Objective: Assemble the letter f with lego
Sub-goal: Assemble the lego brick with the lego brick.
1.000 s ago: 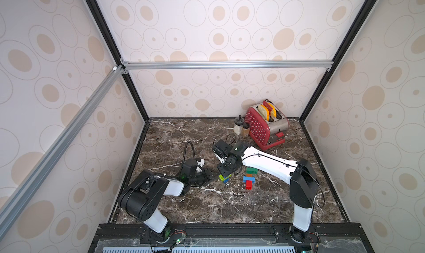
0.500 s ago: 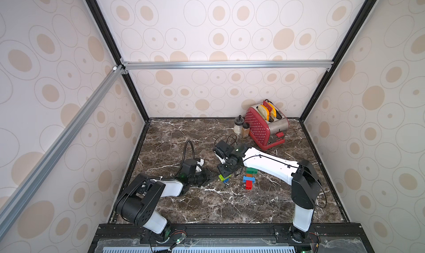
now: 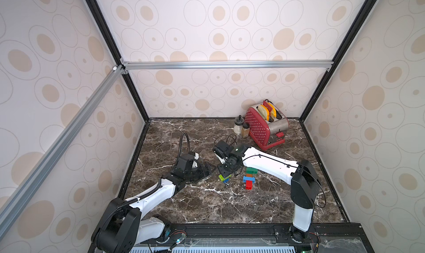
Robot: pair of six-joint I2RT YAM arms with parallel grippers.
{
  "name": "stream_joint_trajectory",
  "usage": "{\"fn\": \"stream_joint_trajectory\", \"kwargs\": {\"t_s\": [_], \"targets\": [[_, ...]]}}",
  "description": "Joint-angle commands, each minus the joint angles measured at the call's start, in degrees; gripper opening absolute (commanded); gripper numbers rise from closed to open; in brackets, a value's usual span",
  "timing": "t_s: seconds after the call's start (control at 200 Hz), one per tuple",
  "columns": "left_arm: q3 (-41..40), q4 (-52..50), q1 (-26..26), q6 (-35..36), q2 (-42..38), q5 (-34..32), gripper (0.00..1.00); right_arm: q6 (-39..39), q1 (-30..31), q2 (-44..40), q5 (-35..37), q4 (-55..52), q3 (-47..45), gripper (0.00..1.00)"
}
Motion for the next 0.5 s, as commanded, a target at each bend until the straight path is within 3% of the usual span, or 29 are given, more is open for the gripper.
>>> {"fn": "stream_joint_trajectory", "kwargs": {"t_s": [0.0,0.185,0.496], "targets": [[4.3,-12.4,1.4,3.9,-2.4,-6.6,0.91,-1.2,-0.4,2.0,0.6,-3.8,1.3,0.39],[9.3,-24.0,4.3,5.8,-2.6,-12.5,0.99,-2.2,-0.6,1.9,0.6,-4.2,3.5,0.46],[18.0,-36.3,6.9,6.4,2.6,-24.7,0.99,-4.7,-0.7,-0.4,-1.1,-2.3,5.2,0.58]]}}
